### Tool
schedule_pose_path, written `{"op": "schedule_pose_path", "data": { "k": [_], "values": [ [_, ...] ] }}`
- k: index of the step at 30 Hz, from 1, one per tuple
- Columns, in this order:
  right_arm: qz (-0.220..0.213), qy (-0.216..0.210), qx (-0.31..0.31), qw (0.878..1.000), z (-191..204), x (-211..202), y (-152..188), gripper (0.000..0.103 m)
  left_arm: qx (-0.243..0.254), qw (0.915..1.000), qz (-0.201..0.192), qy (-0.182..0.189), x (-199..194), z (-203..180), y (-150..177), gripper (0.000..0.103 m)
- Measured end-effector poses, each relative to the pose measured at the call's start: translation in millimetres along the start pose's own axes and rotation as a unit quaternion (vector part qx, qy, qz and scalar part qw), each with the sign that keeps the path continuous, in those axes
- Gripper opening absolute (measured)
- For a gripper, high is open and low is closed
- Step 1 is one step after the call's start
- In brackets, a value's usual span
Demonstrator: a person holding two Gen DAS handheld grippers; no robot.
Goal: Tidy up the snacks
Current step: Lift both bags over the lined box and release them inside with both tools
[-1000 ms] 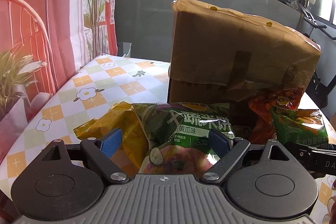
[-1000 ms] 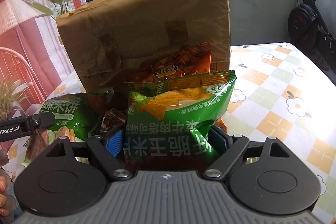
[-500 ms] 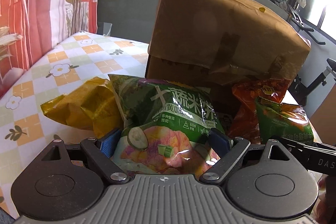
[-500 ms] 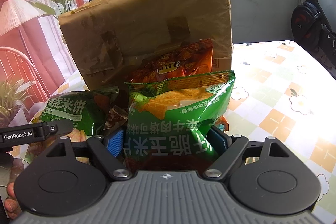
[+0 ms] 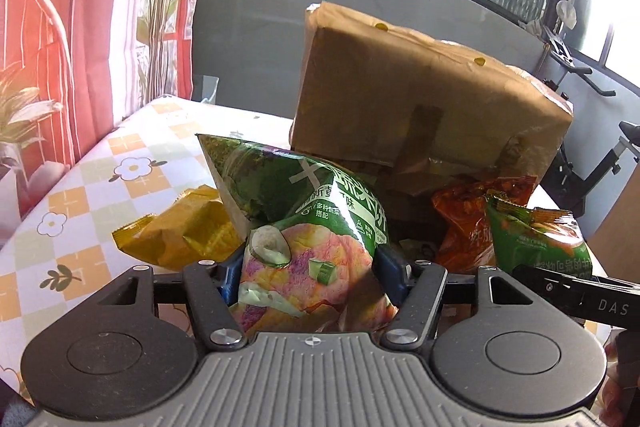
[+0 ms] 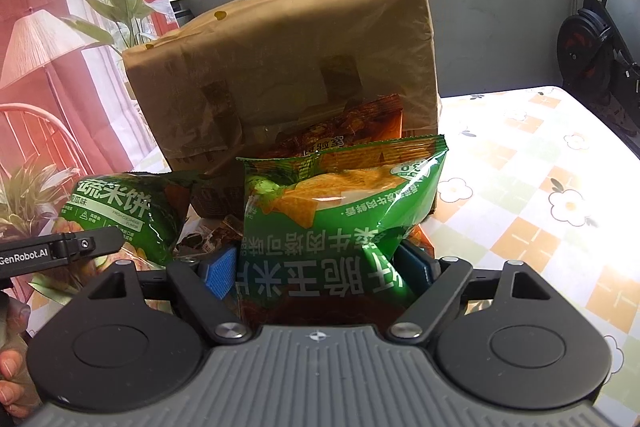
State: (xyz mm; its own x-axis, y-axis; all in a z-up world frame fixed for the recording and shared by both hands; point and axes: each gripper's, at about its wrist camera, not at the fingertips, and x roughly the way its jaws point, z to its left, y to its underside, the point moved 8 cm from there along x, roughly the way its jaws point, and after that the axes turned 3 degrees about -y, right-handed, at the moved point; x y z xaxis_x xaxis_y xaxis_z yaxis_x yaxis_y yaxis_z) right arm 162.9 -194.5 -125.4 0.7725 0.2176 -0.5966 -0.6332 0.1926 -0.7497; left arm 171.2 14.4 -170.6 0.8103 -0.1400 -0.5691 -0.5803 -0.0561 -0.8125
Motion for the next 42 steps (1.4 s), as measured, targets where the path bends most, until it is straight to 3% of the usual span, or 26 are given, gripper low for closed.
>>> {"op": "schedule_pose_path", "data": {
  "k": [12,24,31,38,42],
  "values": [
    [-0.048,-0.006,-0.016,0.999,11,-34,-11,0.083,0.029,0.9960,-0.082,-0.024,-52,-10,-37,0.067],
    [-0.123,-0.023,-0.056,0.991,20,-69,-74,0.083,0.059,0.9837,-0.170,-0.002,-95,-28,-125,0.067],
    [-0.157,-0.034,-0.079,0.984,23,-69,-133,0.083,0.108,0.9761,-0.188,-0.011,-84,-63,-171,0.068],
    [-0.189,-0.015,-0.097,0.977,11,-34,-194,0.083,0.133,0.9711,-0.198,-0.010,-34,-98,-227,0.068],
    [-0.191,-0.001,-0.109,0.976,5,-6,-215,0.083,0.169,0.9727,-0.156,-0.027,14,-120,-243,0.068]
  ]
}}
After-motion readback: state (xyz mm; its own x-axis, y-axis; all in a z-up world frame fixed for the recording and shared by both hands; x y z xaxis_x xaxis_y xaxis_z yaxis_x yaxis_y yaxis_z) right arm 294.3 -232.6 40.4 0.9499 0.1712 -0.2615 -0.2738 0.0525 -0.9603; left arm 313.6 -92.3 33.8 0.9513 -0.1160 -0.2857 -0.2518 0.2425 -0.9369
